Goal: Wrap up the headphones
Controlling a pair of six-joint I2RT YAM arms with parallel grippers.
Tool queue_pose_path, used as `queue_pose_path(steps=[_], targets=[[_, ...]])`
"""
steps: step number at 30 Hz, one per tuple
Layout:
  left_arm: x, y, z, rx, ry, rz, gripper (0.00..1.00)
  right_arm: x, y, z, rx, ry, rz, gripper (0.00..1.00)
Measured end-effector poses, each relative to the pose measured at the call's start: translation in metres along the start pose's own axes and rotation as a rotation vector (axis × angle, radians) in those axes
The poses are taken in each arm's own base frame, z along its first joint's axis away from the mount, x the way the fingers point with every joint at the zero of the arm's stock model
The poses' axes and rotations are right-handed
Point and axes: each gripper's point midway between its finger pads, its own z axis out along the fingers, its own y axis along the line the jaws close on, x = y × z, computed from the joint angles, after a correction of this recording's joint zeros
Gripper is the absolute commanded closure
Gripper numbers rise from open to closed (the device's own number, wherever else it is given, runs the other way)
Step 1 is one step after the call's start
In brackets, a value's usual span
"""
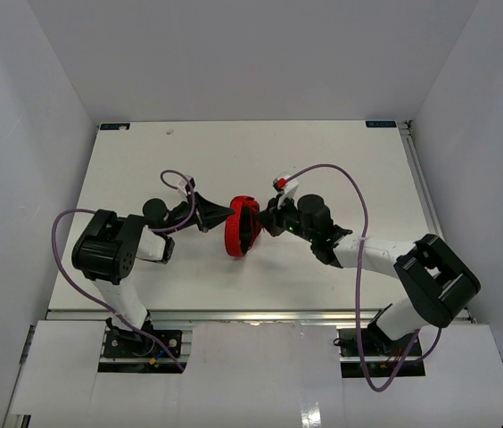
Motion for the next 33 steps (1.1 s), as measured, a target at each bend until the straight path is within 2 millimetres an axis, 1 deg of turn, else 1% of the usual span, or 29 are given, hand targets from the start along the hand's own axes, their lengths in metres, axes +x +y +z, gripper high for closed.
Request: queue_pose_path(steps=[2, 5, 6, 8, 13, 17, 19, 21, 23, 24, 26, 28, 29, 30, 31, 33], targets=[[-0.003, 0.001, -0.005, -0.003, -0.009, -0.005, 0.79, 0.002, 0.002, 0.007, -0.006, 0.009, 0.002, 0.92], [-0.010, 0.004, -0.013, -0.008, -0.037, -0.013, 0.62, 0.004, 0.007, 0.019, -0.016, 0.021, 0.003, 0.92], [-0.014, 0.005, -0.017, -0.010, -0.050, -0.014, 0.60, 0.004, 0.009, 0.024, -0.019, 0.025, 0.003, 0.92], [-0.021, 0.010, -0.023, -0.019, -0.077, -0.024, 0.57, 0.005, 0.011, 0.032, -0.024, 0.033, 0.003, 0.92], [-0.035, 0.026, -0.037, -0.045, -0.141, -0.072, 0.45, 0.008, 0.017, 0.046, -0.031, 0.051, 0.000, 0.92], [-0.043, 0.036, -0.050, -0.067, -0.189, -0.089, 0.42, 0.008, 0.021, 0.054, -0.033, 0.061, -0.004, 0.92], [-0.048, 0.034, -0.059, -0.073, -0.218, -0.050, 0.41, 0.007, 0.022, 0.058, -0.032, 0.066, -0.007, 0.92], [-0.056, 0.021, -0.065, -0.073, -0.253, 0.073, 0.38, 0.007, 0.023, 0.061, -0.032, 0.072, -0.011, 0.92], [-0.071, -0.002, -0.068, -0.104, -0.314, 0.242, 0.37, 0.008, 0.023, 0.065, -0.030, 0.074, -0.016, 0.92], [-0.080, -0.017, -0.068, -0.124, -0.351, 0.326, 0.37, 0.008, 0.023, 0.065, -0.028, 0.076, -0.018, 0.92], [-0.097, -0.053, -0.067, -0.164, -0.440, 0.499, 0.36, 0.010, 0.023, 0.067, -0.024, 0.083, -0.021, 0.92], [-0.105, -0.085, -0.070, -0.213, -0.514, 0.652, 0.36, 0.013, 0.021, 0.067, -0.017, 0.092, -0.022, 0.92], [-0.108, -0.095, -0.070, -0.252, -0.551, 0.698, 0.36, 0.013, 0.021, 0.067, -0.014, 0.096, -0.023, 0.92], [-0.110, -0.100, -0.069, -0.299, -0.583, 0.741, 0.36, 0.015, 0.020, 0.067, -0.012, 0.100, -0.024, 0.92], [-0.111, -0.100, -0.064, -0.348, -0.596, 0.774, 0.36, 0.016, 0.020, 0.067, -0.009, 0.106, -0.026, 0.92], [-0.107, -0.093, -0.053, -0.451, -0.591, 0.827, 0.36, 0.019, 0.019, 0.067, -0.004, 0.118, -0.031, 0.92]])
